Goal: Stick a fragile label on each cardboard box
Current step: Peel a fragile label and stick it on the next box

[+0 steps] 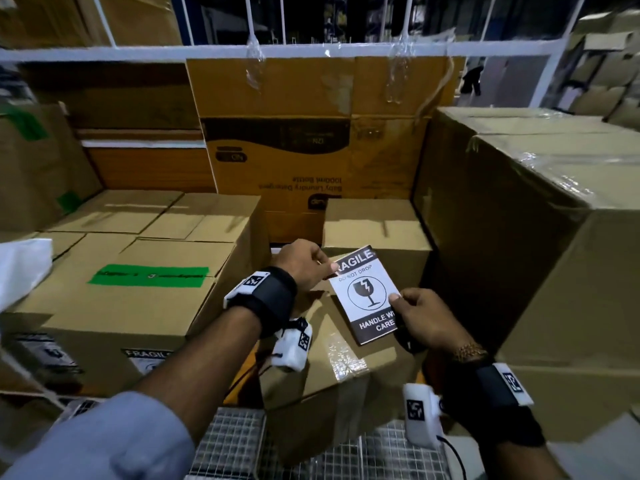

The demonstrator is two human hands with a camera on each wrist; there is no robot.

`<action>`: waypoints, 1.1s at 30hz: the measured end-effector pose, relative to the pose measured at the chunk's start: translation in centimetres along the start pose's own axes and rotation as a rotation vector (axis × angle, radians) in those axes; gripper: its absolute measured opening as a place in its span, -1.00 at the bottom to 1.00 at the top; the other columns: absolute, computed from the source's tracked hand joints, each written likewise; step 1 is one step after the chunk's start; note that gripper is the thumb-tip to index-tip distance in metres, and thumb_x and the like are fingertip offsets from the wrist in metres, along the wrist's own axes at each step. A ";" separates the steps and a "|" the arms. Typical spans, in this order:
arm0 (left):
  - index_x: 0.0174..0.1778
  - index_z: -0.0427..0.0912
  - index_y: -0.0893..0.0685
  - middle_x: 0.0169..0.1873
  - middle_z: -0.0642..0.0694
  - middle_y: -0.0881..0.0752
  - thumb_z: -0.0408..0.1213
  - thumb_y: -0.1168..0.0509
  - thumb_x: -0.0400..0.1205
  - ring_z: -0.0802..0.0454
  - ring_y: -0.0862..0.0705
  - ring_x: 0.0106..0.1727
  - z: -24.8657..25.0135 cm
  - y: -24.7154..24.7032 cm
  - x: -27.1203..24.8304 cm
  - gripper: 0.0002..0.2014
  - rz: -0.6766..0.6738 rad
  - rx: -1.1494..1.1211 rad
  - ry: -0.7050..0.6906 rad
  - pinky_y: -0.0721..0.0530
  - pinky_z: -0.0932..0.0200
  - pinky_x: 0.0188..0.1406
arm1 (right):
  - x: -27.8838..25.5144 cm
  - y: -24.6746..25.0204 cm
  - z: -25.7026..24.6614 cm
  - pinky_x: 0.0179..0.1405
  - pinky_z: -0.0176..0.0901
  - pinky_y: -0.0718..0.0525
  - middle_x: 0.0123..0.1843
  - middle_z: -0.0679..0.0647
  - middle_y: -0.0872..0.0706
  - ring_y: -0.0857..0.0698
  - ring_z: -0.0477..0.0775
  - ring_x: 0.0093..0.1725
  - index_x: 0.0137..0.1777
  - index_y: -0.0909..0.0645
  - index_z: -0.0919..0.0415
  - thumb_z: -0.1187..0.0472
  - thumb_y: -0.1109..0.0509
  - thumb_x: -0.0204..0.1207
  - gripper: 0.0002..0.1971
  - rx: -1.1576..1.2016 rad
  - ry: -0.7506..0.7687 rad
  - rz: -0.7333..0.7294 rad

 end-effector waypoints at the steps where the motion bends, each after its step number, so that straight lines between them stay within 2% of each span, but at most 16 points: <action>1: -0.04 -0.07 -0.78 -0.07 0.01 -0.82 -0.08 -0.53 0.63 0.01 -0.76 0.03 -0.3 -0.2 0.4 -0.84 0.005 -0.045 0.008 -0.80 -0.12 0.15 | 0.2 -0.1 0.1 -0.40 -0.14 -0.54 -0.36 0.06 -0.83 -0.69 0.03 -0.46 -0.22 -0.73 0.18 0.01 -0.32 0.80 -0.61 -0.003 -0.008 -0.010; 5: -0.12 -0.17 -0.82 -0.17 0.01 -0.83 -0.24 -0.58 0.59 0.03 -0.78 -0.04 -1.0 -0.3 1.3 -0.90 0.035 -0.139 0.014 -0.80 0.04 0.05 | 0.6 -0.5 -0.2 -0.36 -0.11 -0.52 -0.40 0.01 -0.81 -0.66 -0.04 -0.48 -0.27 -0.72 0.15 0.01 -0.34 0.79 -0.60 -0.035 -0.003 -0.049; 7: -0.14 -0.20 -0.83 -0.19 0.01 -0.84 -0.28 -0.59 0.57 0.05 -0.77 -0.06 -1.2 -0.3 1.6 -0.91 0.057 -0.168 0.015 -0.78 0.07 0.03 | 0.5 -0.5 -0.7 -0.27 -0.08 -0.62 -0.31 0.00 -0.84 -0.72 -0.01 -0.38 -0.21 -0.73 0.16 0.02 -0.37 0.77 -0.65 -0.105 0.022 -0.045; 9: -0.18 -0.18 -0.83 -0.20 0.01 -0.84 -0.29 -0.60 0.56 0.05 -0.77 -0.05 -1.3 -0.4 2.0 -0.92 0.054 -0.169 0.021 -0.79 0.03 0.08 | 0.4 -0.3 -1.2 -0.05 -0.02 -0.75 -0.15 0.00 -0.88 -0.81 0.05 -0.16 -0.09 -0.76 0.15 0.01 -0.40 0.74 -0.74 -0.212 0.043 -0.025; 11: -0.19 -0.17 -0.85 -0.20 0.01 -0.85 -0.29 -0.62 0.54 0.02 -0.79 -0.03 -1.5 -0.4 2.4 -0.92 0.046 -0.153 0.031 -0.80 -0.02 0.10 | 0.4 -0.1 -1.4 0.07 -0.01 -0.77 0.01 -0.01 -0.88 -0.82 0.08 -0.02 0.08 -0.76 0.12 -0.03 -0.46 0.69 -0.78 -0.284 0.037 0.003; 12: -0.19 -0.17 -0.86 -0.20 -0.01 -0.86 -0.28 -0.62 0.53 0.00 -0.80 -0.03 -1.6 -0.4 2.6 -0.91 0.042 -0.147 0.039 -0.82 -0.04 0.08 | 0.2 0.0 -1.6 0.08 -0.03 -0.76 0.10 0.00 -0.85 -0.81 0.11 0.04 0.19 -0.72 0.07 -0.04 -0.51 0.65 -0.75 -0.293 0.029 0.016; 14: -0.19 -0.18 -0.86 -0.21 -0.04 -0.87 -0.27 -0.63 0.53 -0.02 -0.84 -0.07 -1.9 -0.4 2.9 -0.91 0.036 -0.143 0.059 -0.86 -0.04 0.01 | 0.1 0.2 -1.7 0.01 -0.06 -0.71 0.21 0.06 -0.78 -0.79 0.18 0.13 0.40 -0.58 -0.01 -0.05 -0.61 0.55 -0.52 -0.260 0.002 0.036; 15: -0.19 -0.18 -0.86 -0.21 -0.04 -0.87 -0.26 -0.63 0.53 -0.02 -0.84 -0.08 -2.0 -0.5 3.0 -0.90 0.042 -0.136 0.065 -0.86 -0.02 -0.01 | 0.2 0.2 -1.8 -0.06 -0.06 -0.72 0.20 0.07 -0.77 -0.80 0.19 0.11 0.39 -0.56 -0.01 -0.05 -0.64 0.52 -0.50 -0.237 -0.012 0.047; 17: -0.18 -0.18 -0.87 -0.19 -0.04 -0.87 -0.24 -0.64 0.51 0.00 -0.83 -0.08 -2.2 -0.5 3.3 -0.89 0.064 -0.125 0.076 -0.85 0.01 -0.02 | 0.4 0.1 -1.9 -0.23 -0.05 -0.76 0.06 0.05 -0.80 -0.81 0.14 -0.05 0.14 -0.62 0.03 -0.04 -0.66 0.50 -0.65 -0.221 -0.007 0.076; 20: -0.20 -0.17 -0.86 -0.19 -0.04 -0.87 -0.25 -0.63 0.52 0.03 -0.82 -0.09 -2.2 -0.7 3.6 -0.89 0.063 -0.125 0.097 -0.82 0.09 -0.08 | 0.5 -0.1 -1.9 -0.18 0.00 -0.81 -0.12 0.01 -0.82 -0.81 0.09 -0.16 -0.11 -0.65 0.05 -0.04 -0.66 0.49 -0.73 -0.247 0.021 0.120; 22: -0.19 -0.16 -0.85 -0.20 -0.03 -0.87 -0.25 -0.63 0.52 0.04 -0.82 -0.09 -2.2 -1.0 4.0 -0.90 0.057 -0.126 0.110 -0.82 0.10 -0.09 | 0.4 -0.1 -2.0 -0.20 -0.11 -0.73 -0.16 -0.03 -0.80 -0.78 0.04 -0.17 -0.15 -0.66 0.07 -0.04 -0.64 0.51 -0.74 -0.268 0.038 0.149; 25: -0.17 -0.14 -0.85 -0.18 -0.01 -0.85 -0.24 -0.62 0.54 0.08 -0.78 -0.09 -2.2 -1.2 4.2 -0.90 0.062 -0.105 0.127 -0.74 0.14 -0.14 | 0.1 0.0 -2.1 -0.40 -0.27 -0.51 -0.15 -0.03 -0.78 -0.71 -0.12 -0.22 -0.15 -0.64 0.06 0.01 -0.58 0.58 -0.79 -0.289 0.038 0.179; 29: -0.15 -0.16 -0.84 -0.18 -0.02 -0.84 -0.27 -0.62 0.54 0.08 -0.76 -0.07 -2.2 -1.5 4.6 -0.91 0.066 -0.080 0.148 -0.75 0.09 -0.03 | -0.1 0.1 -2.0 -0.54 -0.44 -0.40 -0.11 -0.05 -0.74 -0.64 -0.24 -0.24 -0.10 -0.62 0.03 0.07 -0.61 0.56 -0.80 -0.268 0.021 0.204; 33: -0.16 -0.18 -0.86 -0.18 -0.02 -0.85 -0.22 -0.66 0.50 0.06 -0.79 -0.04 -2.4 -1.8 5.2 -0.85 0.076 -0.028 0.168 -0.81 0.03 0.06 | 0.1 0.0 -1.9 -0.43 -0.31 -0.43 -0.18 -0.06 -0.75 -0.66 -0.16 -0.23 -0.16 -0.59 0.06 0.06 -0.65 0.49 -0.74 -0.269 0.039 0.245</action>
Point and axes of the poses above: each hand's wrist, its own x-axis towards the middle knuckle, its own y-axis out of the back of the hand, z = x × y, the point moved 5 cm from there along x, towards the middle knuckle
